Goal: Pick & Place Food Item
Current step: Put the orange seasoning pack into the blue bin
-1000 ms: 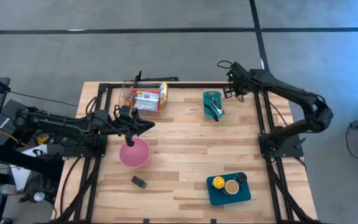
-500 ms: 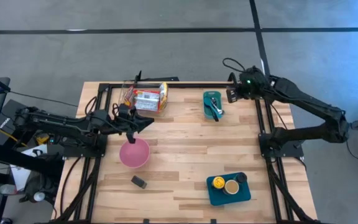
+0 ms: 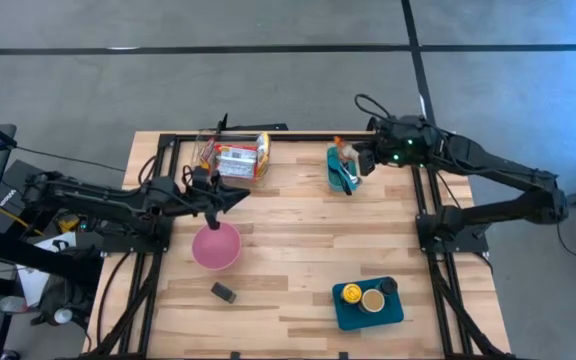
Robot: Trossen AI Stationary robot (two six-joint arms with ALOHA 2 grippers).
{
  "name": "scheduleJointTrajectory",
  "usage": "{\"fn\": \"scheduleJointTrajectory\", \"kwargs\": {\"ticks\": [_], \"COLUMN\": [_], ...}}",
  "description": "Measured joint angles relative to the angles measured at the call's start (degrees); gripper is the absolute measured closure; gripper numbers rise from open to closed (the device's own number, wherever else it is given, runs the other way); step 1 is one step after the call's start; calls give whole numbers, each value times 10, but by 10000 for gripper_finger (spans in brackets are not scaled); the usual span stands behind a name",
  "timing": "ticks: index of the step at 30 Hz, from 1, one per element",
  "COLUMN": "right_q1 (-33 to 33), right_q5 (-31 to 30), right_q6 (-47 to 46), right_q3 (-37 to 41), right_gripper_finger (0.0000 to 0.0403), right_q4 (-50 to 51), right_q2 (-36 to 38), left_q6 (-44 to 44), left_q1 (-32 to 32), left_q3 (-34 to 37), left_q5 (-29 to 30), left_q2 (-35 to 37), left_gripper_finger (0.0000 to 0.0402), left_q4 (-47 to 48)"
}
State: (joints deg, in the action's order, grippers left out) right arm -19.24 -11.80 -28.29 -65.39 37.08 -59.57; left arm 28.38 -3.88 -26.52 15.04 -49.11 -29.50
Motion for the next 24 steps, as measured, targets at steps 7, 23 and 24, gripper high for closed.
{"fn": "scheduleJointTrajectory", "kwargs": {"ticks": [7,23,24], "right_q1": [50,111,114], "right_q5": [2,60,61], "right_q6": [18,46,48], "right_q3": [0,0,0], "right_gripper_finger": [403,403,403], "right_q4": [-88,-267,-278], "right_q2": [0,-9,-9], "left_q6": [82,137,142], "left_q1": [36,92,95], "left_q3": [0,0,0], "left_q5": [-2,-101,-105], "left_q2": [-60,-162,-167], "left_gripper_finger": [401,362,356], "left_q4": [-41,-250,-257]}}
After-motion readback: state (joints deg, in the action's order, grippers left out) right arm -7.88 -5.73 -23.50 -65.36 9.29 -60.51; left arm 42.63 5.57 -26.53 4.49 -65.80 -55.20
